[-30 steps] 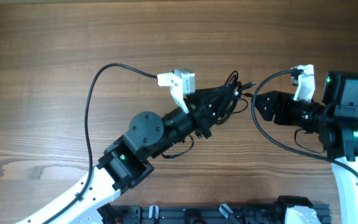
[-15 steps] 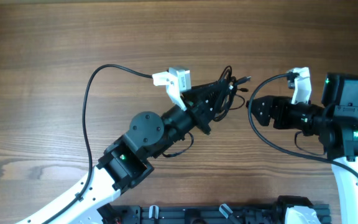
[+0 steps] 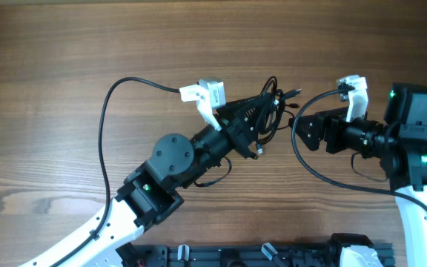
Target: Untangle cables
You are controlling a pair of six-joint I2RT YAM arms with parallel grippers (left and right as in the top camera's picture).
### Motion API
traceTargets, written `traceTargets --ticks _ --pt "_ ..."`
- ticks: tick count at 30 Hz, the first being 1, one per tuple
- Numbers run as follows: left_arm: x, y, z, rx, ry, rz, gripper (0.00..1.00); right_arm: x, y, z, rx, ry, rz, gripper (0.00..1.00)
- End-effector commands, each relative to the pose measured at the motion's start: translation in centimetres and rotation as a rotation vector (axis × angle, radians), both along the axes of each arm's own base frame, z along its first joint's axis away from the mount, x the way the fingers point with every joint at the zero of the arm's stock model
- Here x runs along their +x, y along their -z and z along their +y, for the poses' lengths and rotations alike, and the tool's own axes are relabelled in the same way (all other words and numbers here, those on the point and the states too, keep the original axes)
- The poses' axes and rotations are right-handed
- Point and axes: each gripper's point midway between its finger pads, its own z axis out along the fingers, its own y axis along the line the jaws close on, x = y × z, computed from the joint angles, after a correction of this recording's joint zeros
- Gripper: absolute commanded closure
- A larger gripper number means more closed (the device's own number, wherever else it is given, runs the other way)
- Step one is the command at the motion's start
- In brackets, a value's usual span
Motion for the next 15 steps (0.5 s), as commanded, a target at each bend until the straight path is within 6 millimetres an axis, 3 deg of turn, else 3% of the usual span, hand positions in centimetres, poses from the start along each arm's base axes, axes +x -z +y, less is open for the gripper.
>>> traceTargets --ticks 1,11,15 --pt "-0.4 -1.9 0.3 -0.051 0.011 -0.025 0.96 0.3 0.9 0.2 0.012 -0.025 0.023 0.08" --pt "-0.8 -2.4 0.1 -0.111 0.043 0.015 0.96 2.3 2.7 0.1 0.019 -0.019 0.070 0.08" --pt "-0.9 -2.4 0.0 -0.110 0.051 0.015 0.96 4.7 3.8 -1.3 0.020 0.127 0.128 0.07"
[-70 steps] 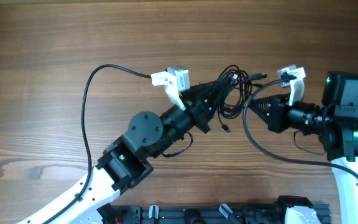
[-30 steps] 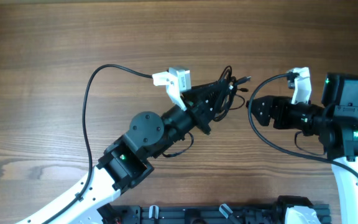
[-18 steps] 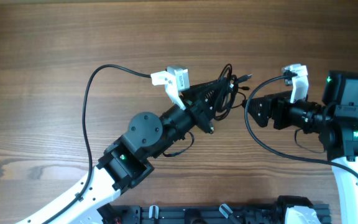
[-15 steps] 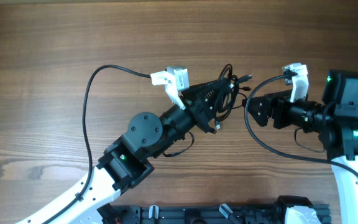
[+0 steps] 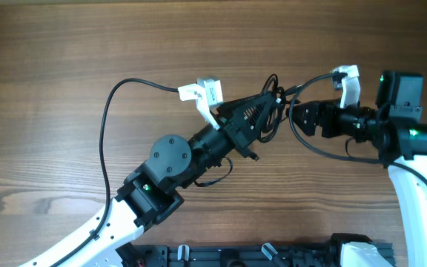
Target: Untangle cables
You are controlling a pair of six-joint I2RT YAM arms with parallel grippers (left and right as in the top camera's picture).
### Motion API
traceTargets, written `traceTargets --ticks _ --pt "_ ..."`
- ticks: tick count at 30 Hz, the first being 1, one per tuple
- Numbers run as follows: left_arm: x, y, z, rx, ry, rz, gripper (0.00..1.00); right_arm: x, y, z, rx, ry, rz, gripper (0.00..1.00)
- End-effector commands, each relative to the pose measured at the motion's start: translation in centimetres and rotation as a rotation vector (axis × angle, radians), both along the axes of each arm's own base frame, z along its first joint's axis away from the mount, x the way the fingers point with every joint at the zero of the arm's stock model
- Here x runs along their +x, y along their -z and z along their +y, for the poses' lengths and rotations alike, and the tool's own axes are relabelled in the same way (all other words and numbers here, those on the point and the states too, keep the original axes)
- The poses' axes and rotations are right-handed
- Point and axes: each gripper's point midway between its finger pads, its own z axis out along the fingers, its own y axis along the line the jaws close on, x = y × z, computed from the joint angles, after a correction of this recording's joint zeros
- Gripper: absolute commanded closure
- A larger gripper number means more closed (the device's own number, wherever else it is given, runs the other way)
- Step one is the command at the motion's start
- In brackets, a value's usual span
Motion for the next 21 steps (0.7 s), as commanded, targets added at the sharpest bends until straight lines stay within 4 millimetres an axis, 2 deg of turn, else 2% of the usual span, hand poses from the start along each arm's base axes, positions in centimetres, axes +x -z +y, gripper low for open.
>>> traceTargets --ticks 1,7,12,16,21 --pt "-0.6 -1.5 0.1 -0.038 0.023 -0.016 0.96 1.6 1.5 -1.2 -0.002 0.126 0.076 0.07" --pt "-1.0 -1.6 -0.1 -0.038 0.050 -0.022 0.96 3.4 2.9 -2.2 -0.010 0.217 0.123 0.06" --pt "-1.0 -1.8 0.0 -0.044 0.050 -0.027 0.96 3.7 3.8 -2.4 -0.016 0.227 0.147 0.06" --pt "-2.3 -3.3 -0.2 -0.078 0.112 -0.076 0.96 4.1 4.6 -3.9 -0.063 0.328 0.181 0.05" --pt "-2.2 -4.0 0.8 -0.086 0.091 -0.092 0.96 4.0 5.3 -5.1 -0.112 0.394 0.207 0.05"
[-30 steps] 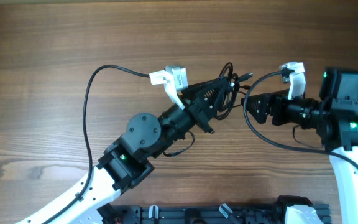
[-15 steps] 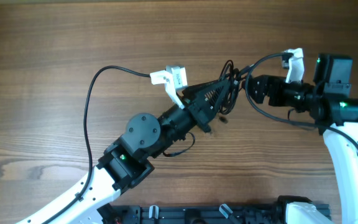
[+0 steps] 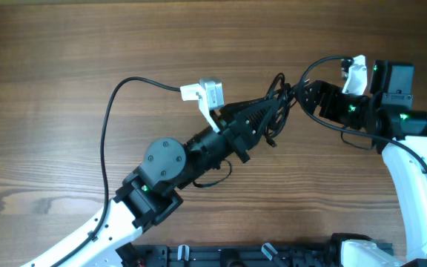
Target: Untangle cables
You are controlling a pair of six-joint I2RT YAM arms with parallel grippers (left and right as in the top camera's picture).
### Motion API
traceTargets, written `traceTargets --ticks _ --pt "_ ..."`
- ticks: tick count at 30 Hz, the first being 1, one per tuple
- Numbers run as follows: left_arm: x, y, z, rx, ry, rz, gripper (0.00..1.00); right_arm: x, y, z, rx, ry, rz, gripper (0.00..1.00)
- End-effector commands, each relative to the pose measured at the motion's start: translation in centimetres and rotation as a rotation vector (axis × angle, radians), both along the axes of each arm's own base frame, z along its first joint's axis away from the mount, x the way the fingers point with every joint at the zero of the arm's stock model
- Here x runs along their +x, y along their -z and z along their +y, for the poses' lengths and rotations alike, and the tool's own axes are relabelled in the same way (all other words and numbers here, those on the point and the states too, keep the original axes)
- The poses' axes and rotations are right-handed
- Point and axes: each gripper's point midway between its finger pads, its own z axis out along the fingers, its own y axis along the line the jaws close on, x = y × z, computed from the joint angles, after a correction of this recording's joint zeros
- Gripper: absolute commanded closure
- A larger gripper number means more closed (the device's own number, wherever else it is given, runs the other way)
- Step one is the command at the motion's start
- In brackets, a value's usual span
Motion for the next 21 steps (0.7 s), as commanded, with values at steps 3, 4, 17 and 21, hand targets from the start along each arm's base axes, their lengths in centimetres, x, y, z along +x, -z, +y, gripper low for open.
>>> traceTargets --ticks 3,4,17,21 --pt "-0.3 -2.3 1.9 -0.035 -0.015 -0.042 0.96 -0.2 2.0 -2.2 -0.089 0.106 0.075 0.02" --pt "-0.1 -2.3 2.2 -0.031 -0.025 -0.040 0.96 -0.4 2.1 -2.2 -0.088 0.105 0.087 0.01" --pt "0.8 -2.8 8.3 0.001 -0.170 -0.012 0.96 -1.0 2.6 -2.5 -0.103 0.118 0.119 0.00" --pt "0.9 -3.2 9.7 0.015 -0.214 -0.042 0.96 -1.2 2.8 -2.5 -0.106 0.119 0.129 0.00"
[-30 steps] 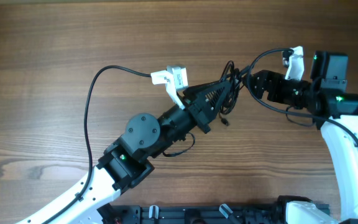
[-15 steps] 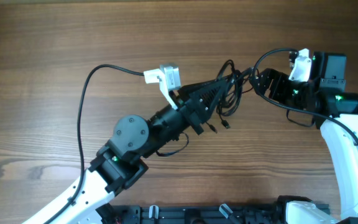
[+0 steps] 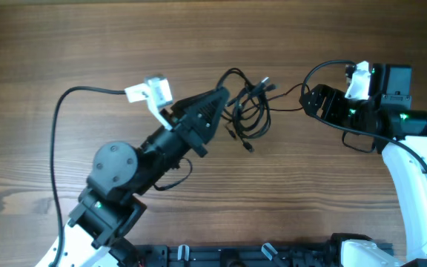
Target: Untangle cables
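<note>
A knot of thin black cables lies on the wooden table at centre, with small plugs sticking out at its top and bottom. My left gripper sits at the knot's left edge. Its fingers come to a point, shut, where a cable loop rises out of the knot. My right gripper is to the right of the knot, shut on a strand that runs almost straight from the knot to its fingers. No wrist views are given.
The left arm's own black lead arcs over the left of the table to its white camera mount. The right arm's lead loops above its wrist. A black rack lines the near edge.
My left gripper has drawn back to the left and down the table. The knot has shifted left, spread out and loosened. My right gripper has stayed put, and a strand now stretches to it.
First my left gripper was buried in the tight knot, with the right gripper off to the right. The right gripper then moved up and in to the knot's right edge. Now the two stand apart with the knot loosened between them.
</note>
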You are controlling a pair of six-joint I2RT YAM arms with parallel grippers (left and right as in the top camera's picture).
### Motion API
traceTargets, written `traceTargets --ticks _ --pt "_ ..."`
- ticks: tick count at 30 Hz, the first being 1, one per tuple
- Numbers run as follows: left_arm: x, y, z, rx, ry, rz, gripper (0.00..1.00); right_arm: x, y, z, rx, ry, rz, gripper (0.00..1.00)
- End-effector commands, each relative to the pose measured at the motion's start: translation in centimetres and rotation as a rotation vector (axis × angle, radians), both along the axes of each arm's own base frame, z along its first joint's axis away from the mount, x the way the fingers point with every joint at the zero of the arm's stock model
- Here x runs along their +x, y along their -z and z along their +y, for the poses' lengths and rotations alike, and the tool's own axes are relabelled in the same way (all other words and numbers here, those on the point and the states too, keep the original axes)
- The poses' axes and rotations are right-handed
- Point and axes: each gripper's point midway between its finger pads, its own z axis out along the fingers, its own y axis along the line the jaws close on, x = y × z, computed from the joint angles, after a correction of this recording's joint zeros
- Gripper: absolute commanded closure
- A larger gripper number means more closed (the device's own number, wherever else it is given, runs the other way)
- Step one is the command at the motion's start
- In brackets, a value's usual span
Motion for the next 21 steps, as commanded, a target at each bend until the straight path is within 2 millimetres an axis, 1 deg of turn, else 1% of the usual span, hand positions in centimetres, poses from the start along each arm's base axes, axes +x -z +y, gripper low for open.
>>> traceTargets --ticks 1,9,14,18,21 --pt "-0.6 -2.1 1.7 -0.004 -0.038 -0.084 0.96 0.0 1.0 -0.9 -0.032 0.034 0.032 0.00" --pt "-0.7 -2.3 1.9 0.012 -0.050 -0.110 0.96 -0.4 1.6 -1.8 -0.074 0.083 0.067 0.00" --pt "0.0 -2.3 2.6 0.010 -0.107 -0.105 0.96 -0.5 1.7 -2.0 -0.079 0.086 0.072 0.00" --pt "0.5 -2.3 3.2 0.117 -0.185 -0.197 0.96 -0.7 2.0 -2.8 -0.103 0.144 0.097 0.00" --pt "0.8 -2.3 3.6 0.162 -0.223 -0.233 0.96 -0.7 2.1 -3.1 -0.110 0.153 0.099 0.00"
